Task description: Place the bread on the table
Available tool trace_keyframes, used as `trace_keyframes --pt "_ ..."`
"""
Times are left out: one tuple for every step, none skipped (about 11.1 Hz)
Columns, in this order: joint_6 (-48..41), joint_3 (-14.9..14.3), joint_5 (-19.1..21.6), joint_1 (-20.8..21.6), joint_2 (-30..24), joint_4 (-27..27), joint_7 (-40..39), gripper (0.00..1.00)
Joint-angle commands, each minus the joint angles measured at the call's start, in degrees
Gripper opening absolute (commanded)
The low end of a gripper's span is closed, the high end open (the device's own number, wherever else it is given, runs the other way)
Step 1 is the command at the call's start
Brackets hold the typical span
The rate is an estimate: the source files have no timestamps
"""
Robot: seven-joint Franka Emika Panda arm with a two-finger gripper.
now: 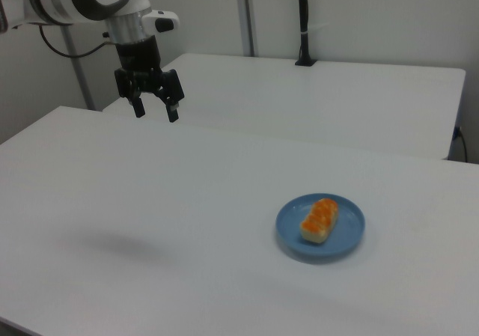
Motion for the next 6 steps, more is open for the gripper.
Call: trace_keyframes --pt "-0.51 -0.66 0.78 -4.27 0.77 0.56 -11.22 1.00" --pt "0.27 -0.75 0.35 -6.65 2.18 0.66 -13.78 1.00" --pt "4.19 -0.92 0.00 -9.37 3.32 0.57 -14.68 1.00" --pt "8.41 -1.53 -0.09 -11.66 4.47 0.22 -15.47 1.00" --pt "11.06 -2.85 -0.27 -13.16 7.44 0.39 -15.65 1.00" --pt "14.05 -4.77 -0.10 -14.05 10.86 0.66 -15.48 1.00"
